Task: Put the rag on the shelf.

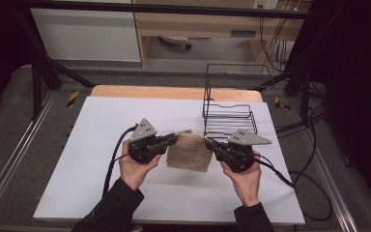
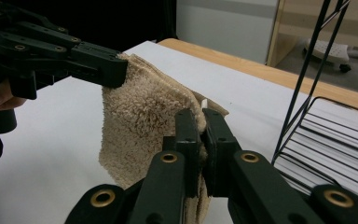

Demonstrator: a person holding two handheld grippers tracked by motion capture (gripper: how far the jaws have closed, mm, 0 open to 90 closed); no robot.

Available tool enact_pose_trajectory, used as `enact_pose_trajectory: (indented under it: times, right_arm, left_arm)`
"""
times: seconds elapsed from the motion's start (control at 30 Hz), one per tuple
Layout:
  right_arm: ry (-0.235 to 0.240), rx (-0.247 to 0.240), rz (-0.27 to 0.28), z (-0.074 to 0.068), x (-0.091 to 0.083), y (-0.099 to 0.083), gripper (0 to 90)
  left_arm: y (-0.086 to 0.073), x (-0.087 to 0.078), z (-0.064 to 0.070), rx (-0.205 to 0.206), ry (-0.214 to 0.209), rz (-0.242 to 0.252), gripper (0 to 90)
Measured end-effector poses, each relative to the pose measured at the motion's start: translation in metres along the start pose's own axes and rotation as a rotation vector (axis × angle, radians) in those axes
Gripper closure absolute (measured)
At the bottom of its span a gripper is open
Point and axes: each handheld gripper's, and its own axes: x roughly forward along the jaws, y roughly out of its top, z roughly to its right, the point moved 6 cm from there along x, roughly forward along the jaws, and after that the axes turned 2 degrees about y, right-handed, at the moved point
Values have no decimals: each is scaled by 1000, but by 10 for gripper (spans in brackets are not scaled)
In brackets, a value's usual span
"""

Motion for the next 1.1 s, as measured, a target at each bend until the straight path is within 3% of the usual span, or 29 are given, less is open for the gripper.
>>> enact_pose_trajectory:
  times: [0.37, 1.1]
  right_arm:
    - [-27, -10, 53, 7, -15, 12, 858]
    - [-117, -21, 159, 33, -49, 43, 858]
  left_arm:
    - [18, 4, 8, 6, -1, 72, 857]
    - [63, 27, 26, 10, -31, 188, 858]
